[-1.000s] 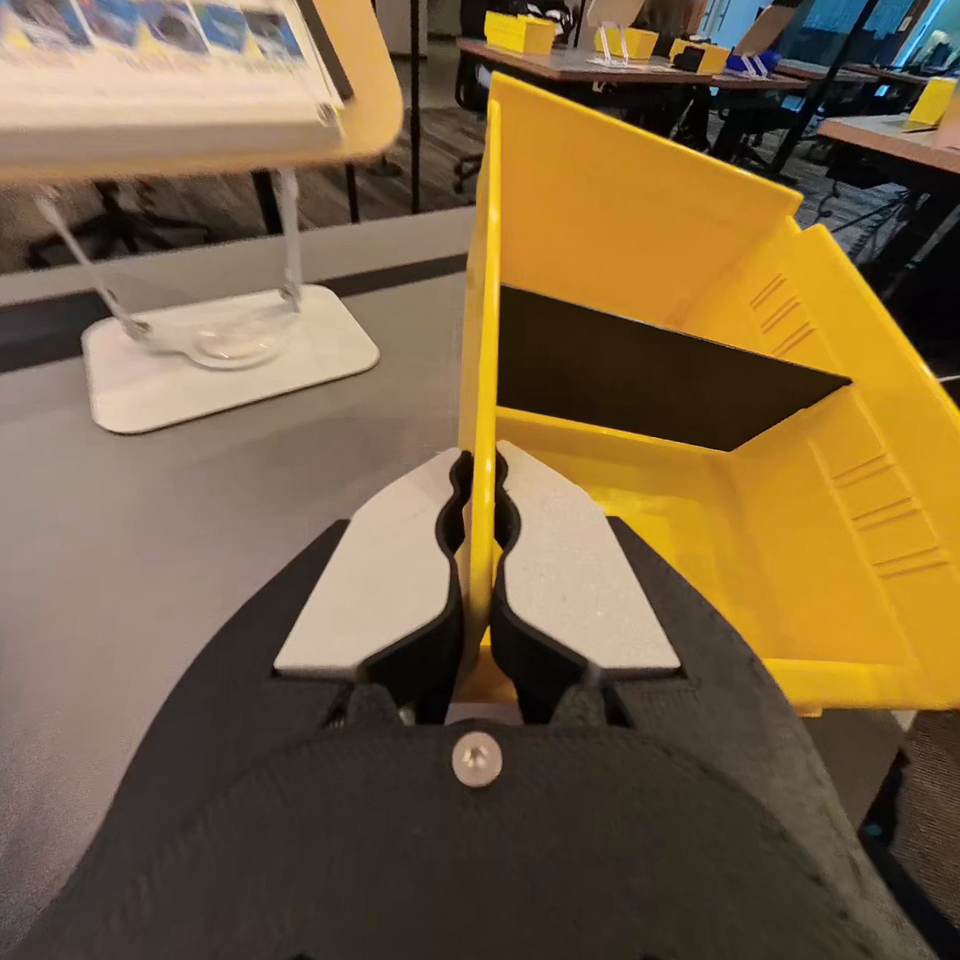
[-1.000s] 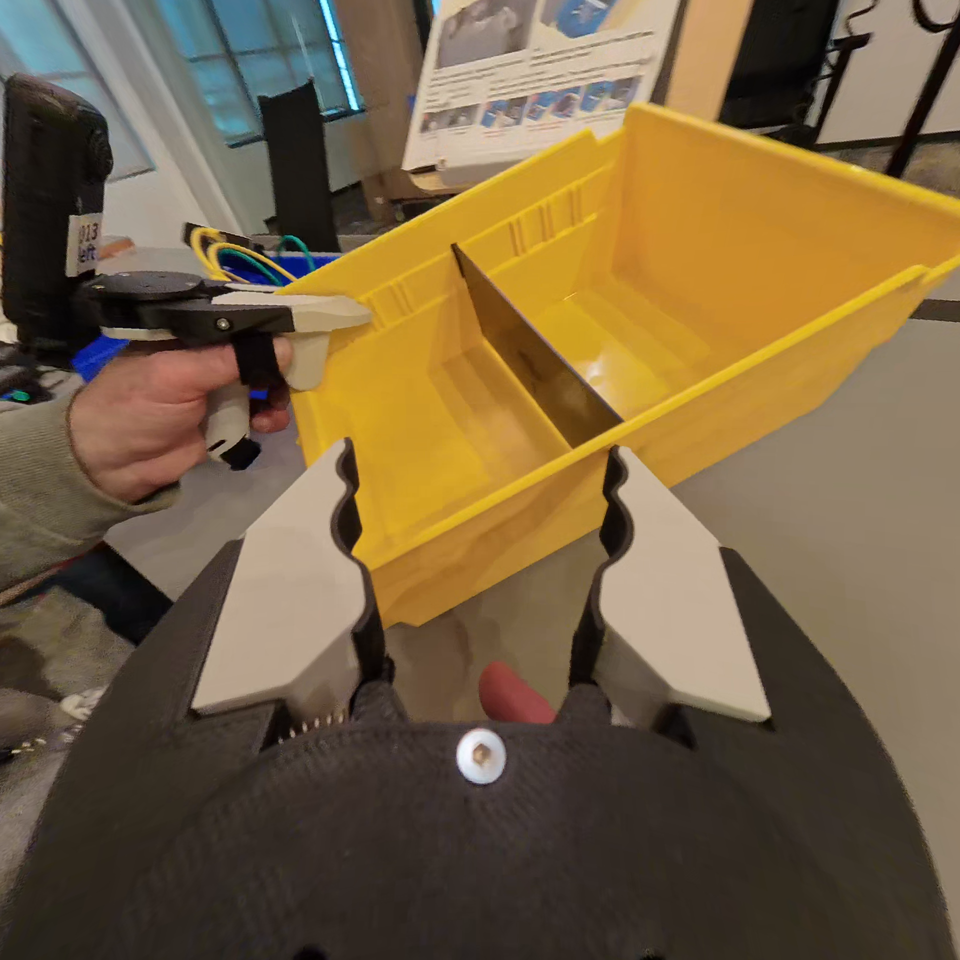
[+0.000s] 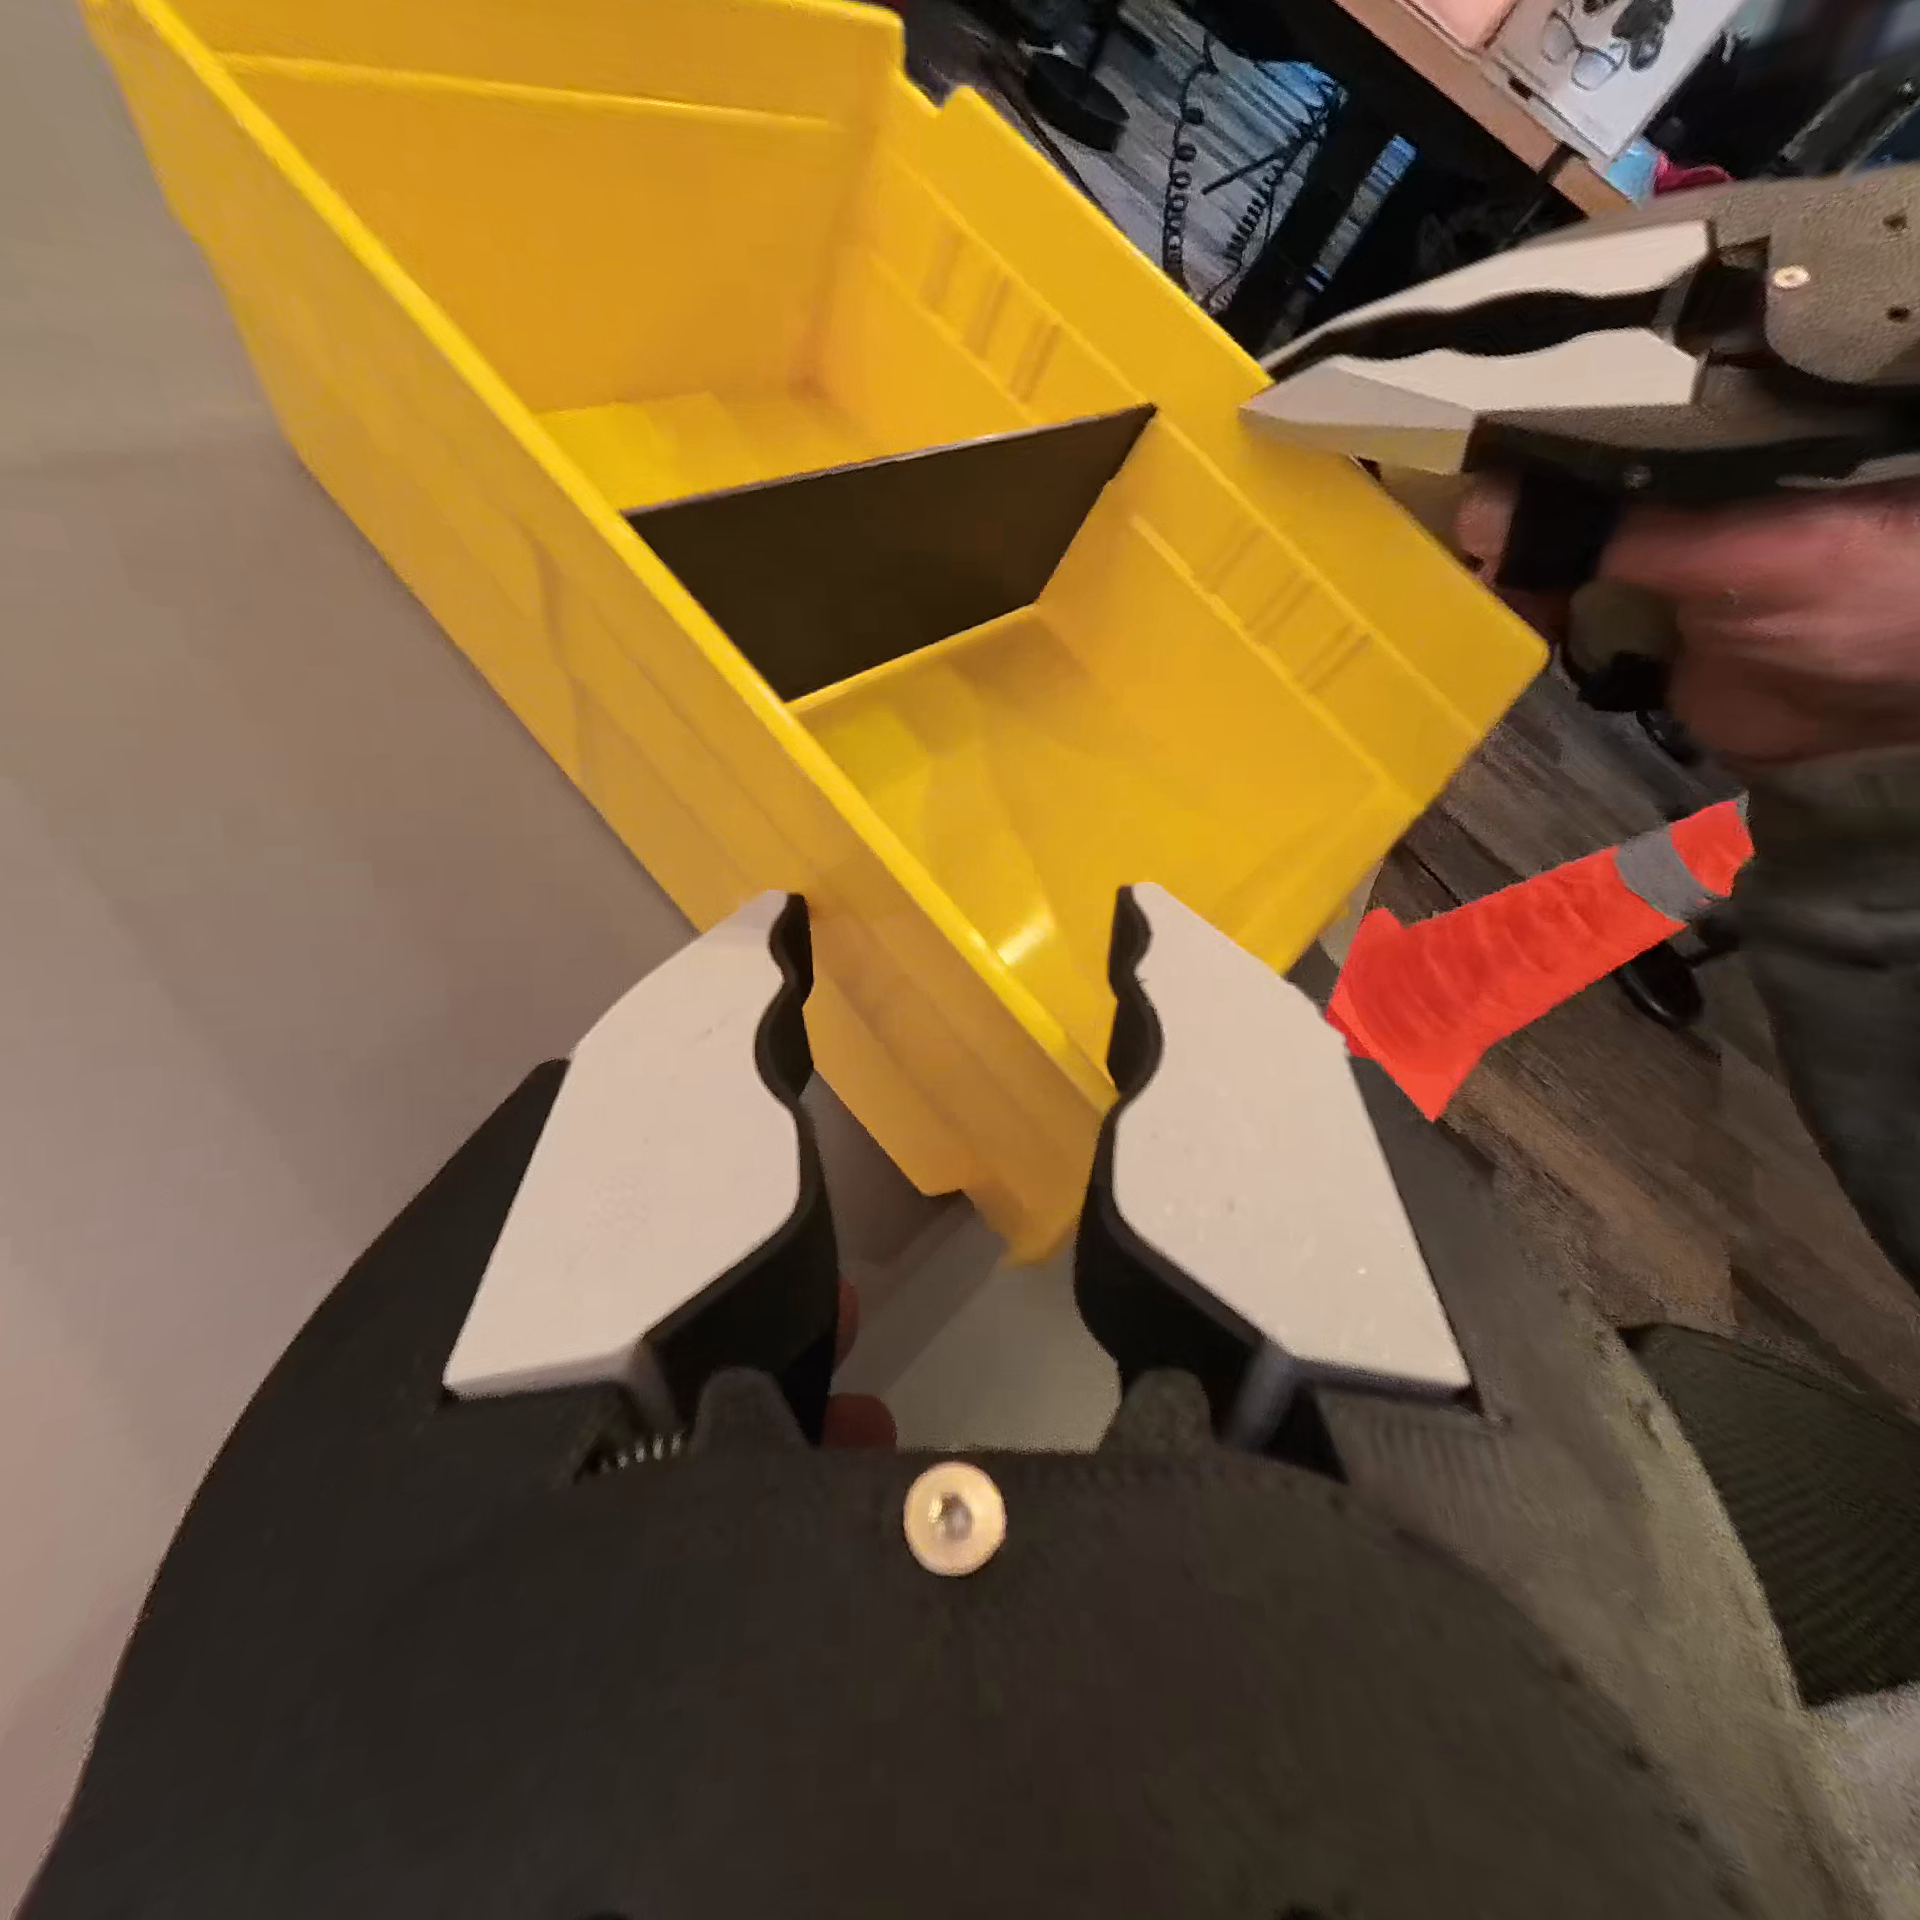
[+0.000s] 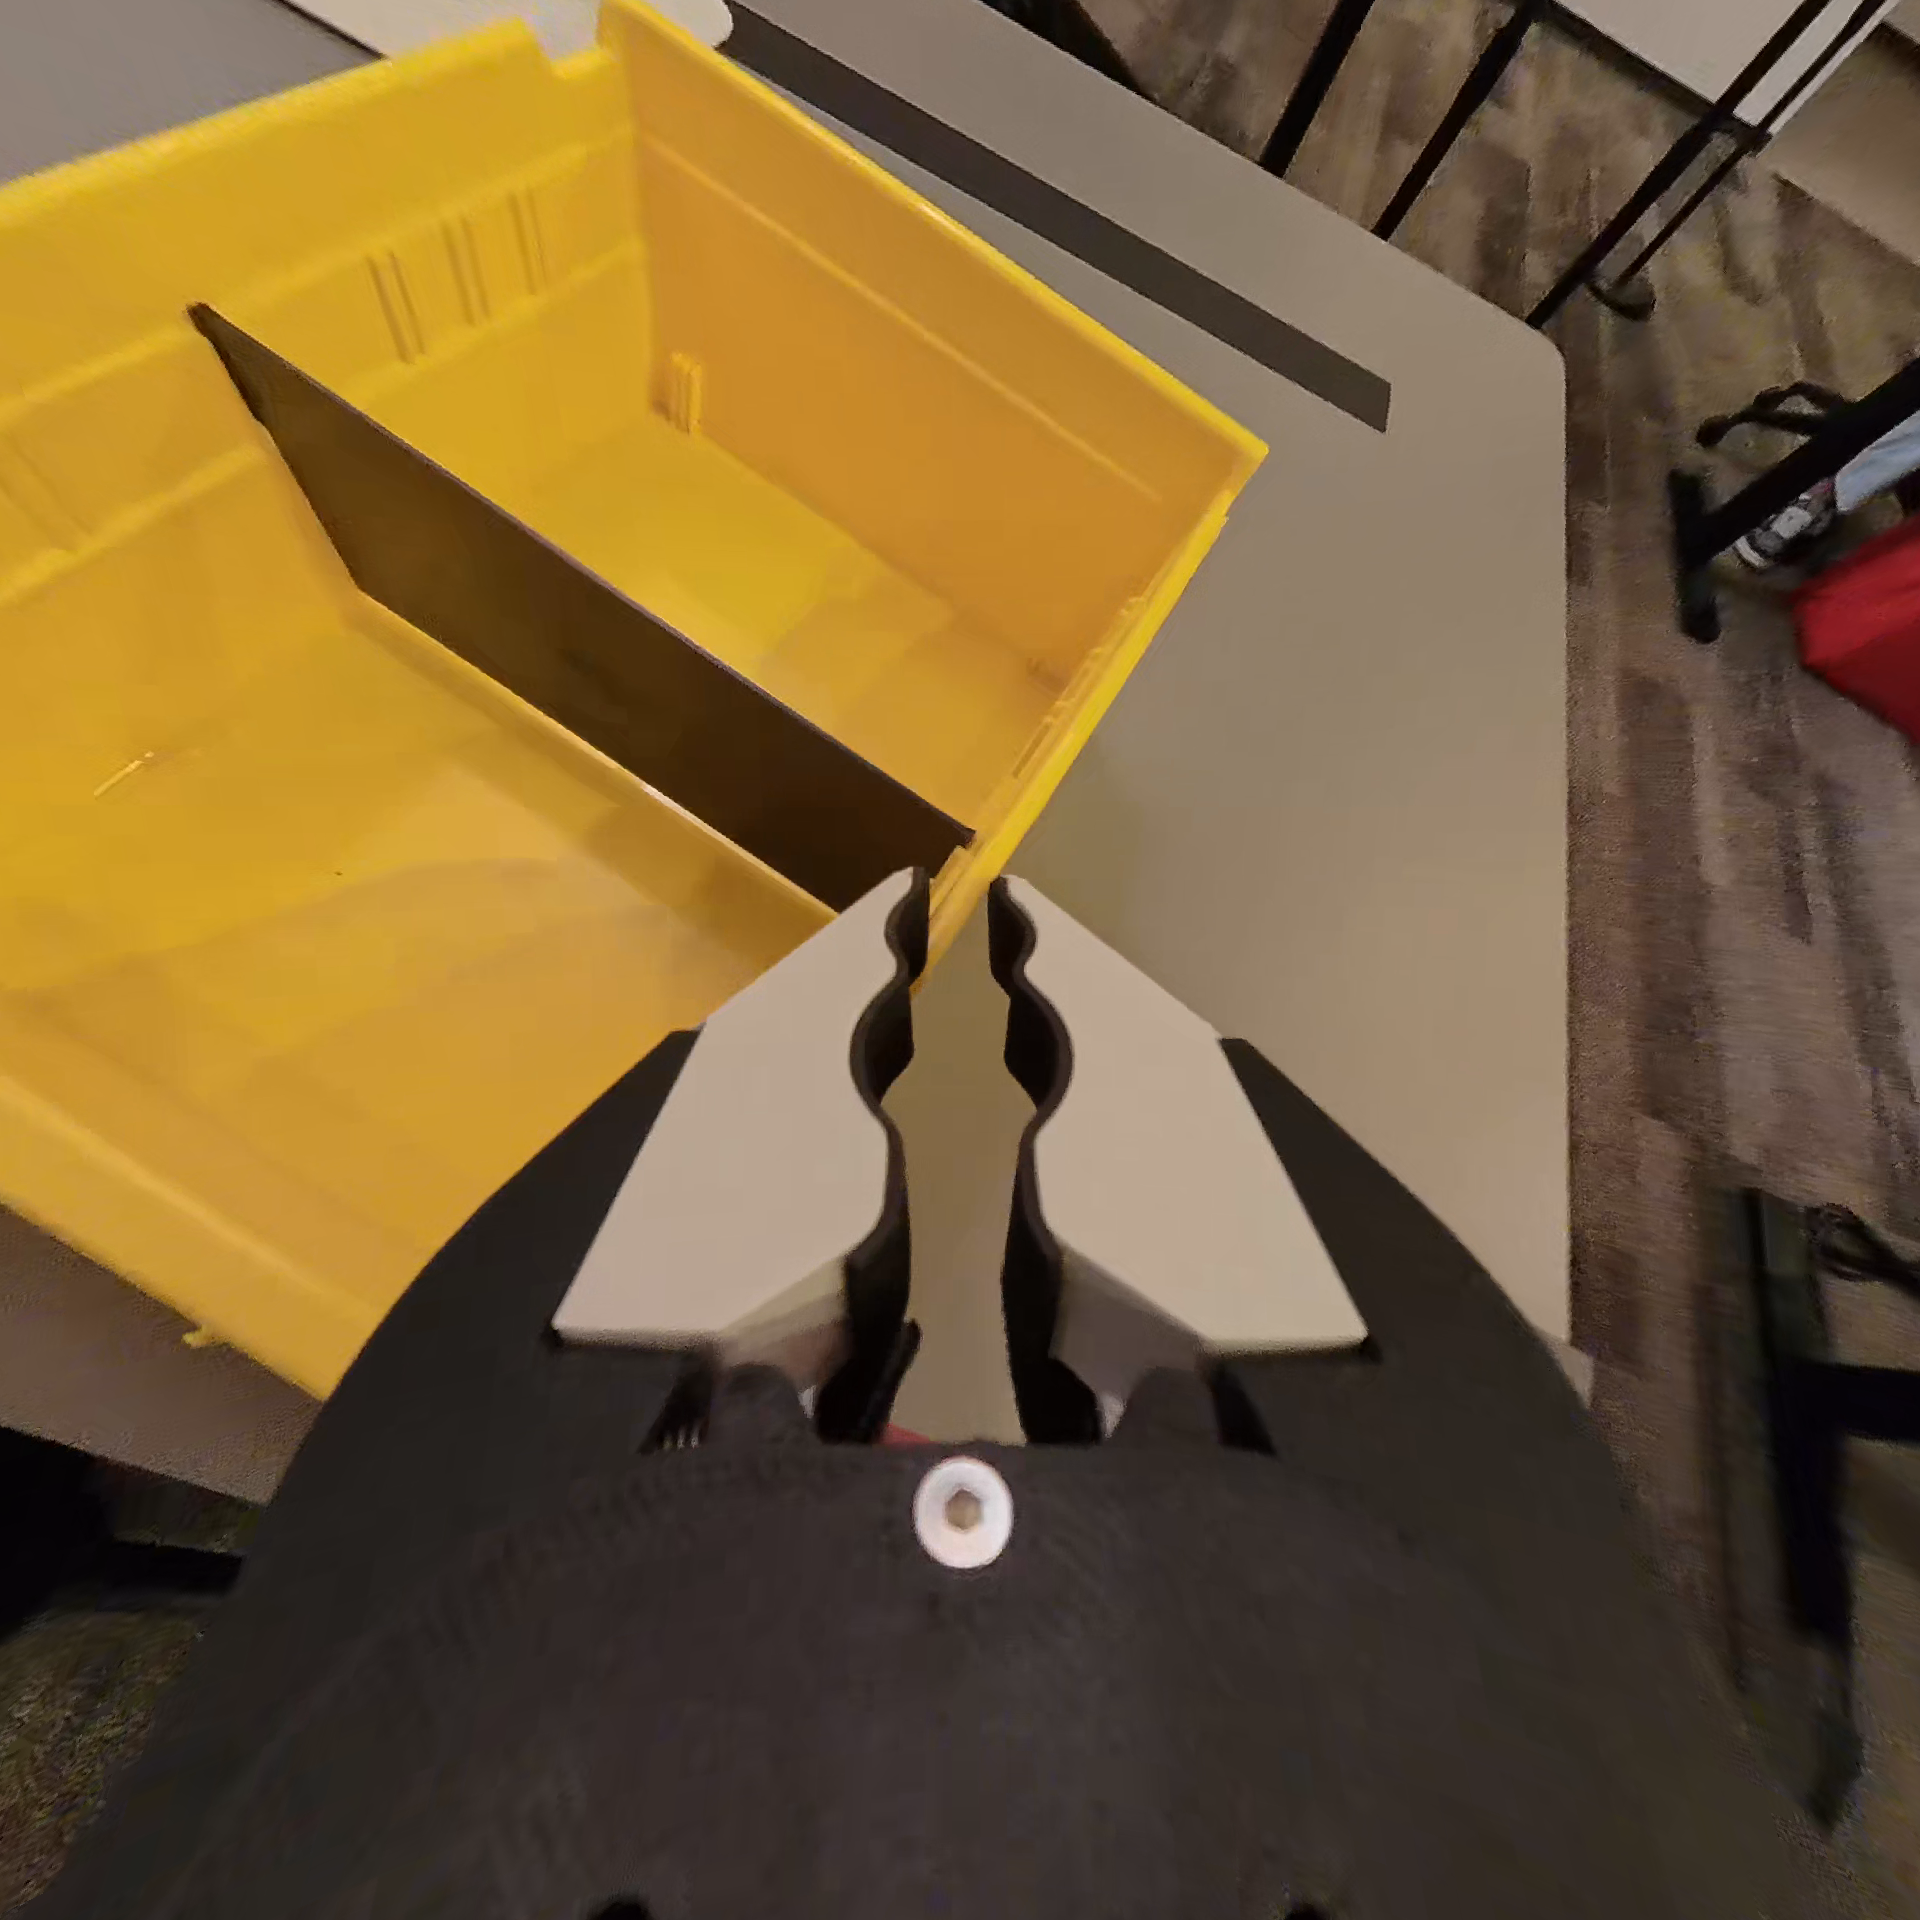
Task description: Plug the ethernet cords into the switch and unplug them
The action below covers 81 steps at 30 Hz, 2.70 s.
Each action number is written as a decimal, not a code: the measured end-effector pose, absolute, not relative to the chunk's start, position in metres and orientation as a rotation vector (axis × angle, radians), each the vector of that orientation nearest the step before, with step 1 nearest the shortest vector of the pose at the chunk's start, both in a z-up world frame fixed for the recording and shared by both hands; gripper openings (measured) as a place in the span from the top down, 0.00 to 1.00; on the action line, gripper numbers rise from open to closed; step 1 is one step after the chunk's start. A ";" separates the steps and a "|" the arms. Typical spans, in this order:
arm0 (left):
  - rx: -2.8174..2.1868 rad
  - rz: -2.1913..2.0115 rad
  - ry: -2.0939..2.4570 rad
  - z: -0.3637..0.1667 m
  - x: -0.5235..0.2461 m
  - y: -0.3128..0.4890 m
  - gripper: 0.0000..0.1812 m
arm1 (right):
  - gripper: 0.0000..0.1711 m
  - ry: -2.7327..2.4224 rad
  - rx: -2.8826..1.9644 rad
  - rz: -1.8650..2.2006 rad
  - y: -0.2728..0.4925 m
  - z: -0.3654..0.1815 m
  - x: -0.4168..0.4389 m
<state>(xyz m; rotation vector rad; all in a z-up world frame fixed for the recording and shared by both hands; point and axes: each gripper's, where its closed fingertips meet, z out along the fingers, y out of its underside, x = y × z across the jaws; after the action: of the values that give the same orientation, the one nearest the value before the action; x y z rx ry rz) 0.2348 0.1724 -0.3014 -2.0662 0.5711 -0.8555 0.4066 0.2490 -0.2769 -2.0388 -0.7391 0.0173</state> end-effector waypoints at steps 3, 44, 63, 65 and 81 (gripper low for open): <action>-2.087 -0.898 0.628 -0.301 0.250 0.176 0.68 | 0.96 -0.757 -2.041 -0.019 0.258 -0.277 0.421; -2.284 0.274 0.264 -0.289 -0.160 0.132 0.67 | 0.85 -1.119 -1.553 -0.301 0.251 -0.192 0.333; -2.249 0.371 -0.035 -0.322 -0.184 0.098 0.98 | 0.86 -1.234 -1.476 -0.114 0.224 -0.210 0.259; -2.229 0.365 -0.055 -0.322 -0.184 0.095 0.97 | 0.86 -1.236 -1.473 -0.092 0.222 -0.211 0.253; -1.929 0.667 0.325 -0.175 -0.244 0.104 0.66 | 0.86 -1.263 -1.397 -0.043 0.209 -0.192 0.218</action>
<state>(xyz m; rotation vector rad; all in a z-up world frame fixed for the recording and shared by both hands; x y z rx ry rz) -0.2445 0.1038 -0.1747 -1.9291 0.3249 0.6668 0.2179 0.2087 -0.1917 -1.3974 -1.2632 -0.0426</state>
